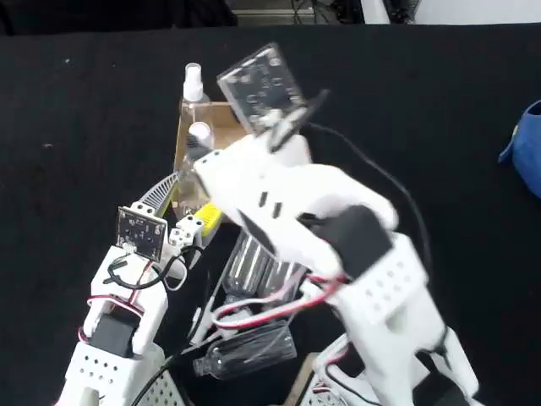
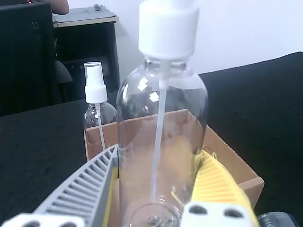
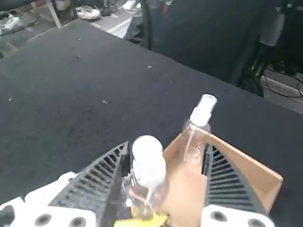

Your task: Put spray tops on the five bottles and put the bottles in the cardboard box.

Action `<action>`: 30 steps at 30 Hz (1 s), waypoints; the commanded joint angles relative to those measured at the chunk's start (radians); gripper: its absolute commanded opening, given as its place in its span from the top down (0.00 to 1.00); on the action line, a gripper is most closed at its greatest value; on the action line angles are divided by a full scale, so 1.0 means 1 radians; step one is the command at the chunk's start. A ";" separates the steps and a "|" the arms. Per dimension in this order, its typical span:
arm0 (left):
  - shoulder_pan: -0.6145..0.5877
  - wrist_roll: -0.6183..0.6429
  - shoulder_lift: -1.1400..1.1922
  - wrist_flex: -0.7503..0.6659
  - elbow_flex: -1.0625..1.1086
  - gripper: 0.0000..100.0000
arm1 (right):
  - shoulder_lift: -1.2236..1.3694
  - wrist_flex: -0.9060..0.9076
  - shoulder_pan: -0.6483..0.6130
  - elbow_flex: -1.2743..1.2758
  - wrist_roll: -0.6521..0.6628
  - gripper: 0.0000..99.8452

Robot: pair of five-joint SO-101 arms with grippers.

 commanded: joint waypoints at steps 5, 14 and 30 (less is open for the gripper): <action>0.015 0.006 -0.017 -0.023 0.004 0.97 | -0.097 0.215 0.023 0.039 0.120 0.78; 0.102 0.009 -0.017 -0.025 -0.001 0.97 | -0.306 0.150 0.017 0.317 0.120 0.76; 0.174 0.011 -0.014 -0.273 0.091 0.97 | -0.665 -0.321 -0.066 0.858 0.060 0.66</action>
